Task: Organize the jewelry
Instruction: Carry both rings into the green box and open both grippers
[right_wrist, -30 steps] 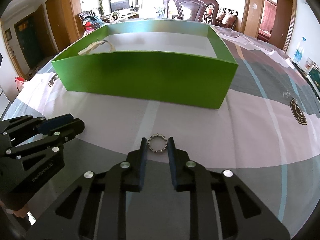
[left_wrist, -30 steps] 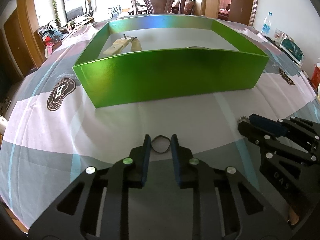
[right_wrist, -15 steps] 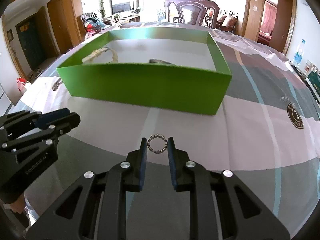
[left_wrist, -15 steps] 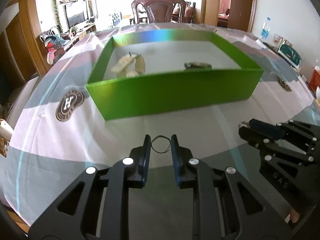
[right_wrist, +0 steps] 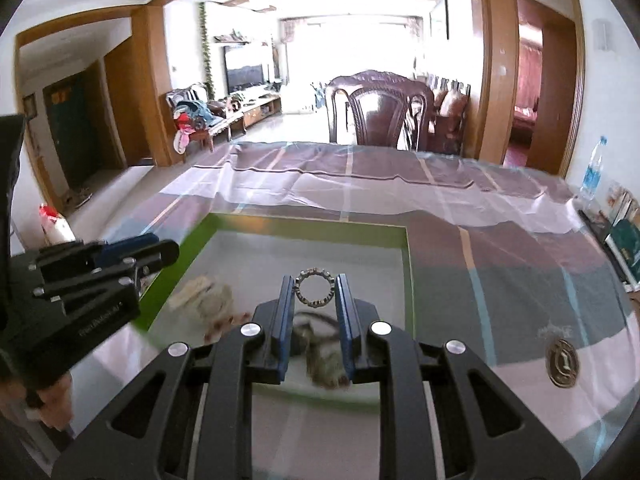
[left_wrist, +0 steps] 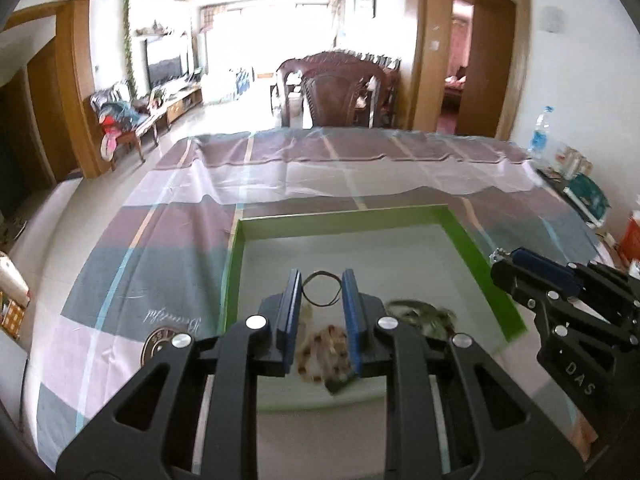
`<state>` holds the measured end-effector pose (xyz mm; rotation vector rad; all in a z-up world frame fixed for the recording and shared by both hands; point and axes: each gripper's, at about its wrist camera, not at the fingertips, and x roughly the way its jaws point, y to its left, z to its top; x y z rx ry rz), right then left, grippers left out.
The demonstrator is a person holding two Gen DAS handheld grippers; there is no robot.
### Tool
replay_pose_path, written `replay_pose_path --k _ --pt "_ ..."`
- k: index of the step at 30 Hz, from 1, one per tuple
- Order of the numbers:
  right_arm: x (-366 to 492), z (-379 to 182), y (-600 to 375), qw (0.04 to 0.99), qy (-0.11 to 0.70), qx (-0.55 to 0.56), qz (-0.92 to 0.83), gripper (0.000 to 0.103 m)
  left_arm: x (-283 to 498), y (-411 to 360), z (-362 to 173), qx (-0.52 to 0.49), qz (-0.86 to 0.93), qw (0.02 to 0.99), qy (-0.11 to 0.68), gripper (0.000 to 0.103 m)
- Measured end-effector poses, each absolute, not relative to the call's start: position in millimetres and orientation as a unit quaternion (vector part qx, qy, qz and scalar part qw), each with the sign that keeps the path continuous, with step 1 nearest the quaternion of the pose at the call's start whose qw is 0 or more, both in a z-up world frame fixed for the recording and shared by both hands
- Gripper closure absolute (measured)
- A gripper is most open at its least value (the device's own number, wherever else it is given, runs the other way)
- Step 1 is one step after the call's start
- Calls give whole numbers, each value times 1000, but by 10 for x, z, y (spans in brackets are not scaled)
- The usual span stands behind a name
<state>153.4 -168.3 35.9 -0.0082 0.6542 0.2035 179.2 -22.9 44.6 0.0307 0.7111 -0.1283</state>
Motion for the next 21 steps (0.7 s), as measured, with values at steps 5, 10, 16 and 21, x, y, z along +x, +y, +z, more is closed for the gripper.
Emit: replay_pose_path --k 5,10,16,21 --pt "2033 -32 -1634 918 387 -1 84 82 2283 -280 96 12 -50 912 407 82" --pt "2174 -308 -1609 906 418 -6 70 82 2427 -257 -150 7 -52 898 437 82" --pt "2176 -321 -1639 906 418 -7 66 67 2405 -267 -182 -1 -61 897 437 69" --pt "1963 -151 -1677 915 399 -17 58 61 2179 -245 -38 12 -52 912 406 64"
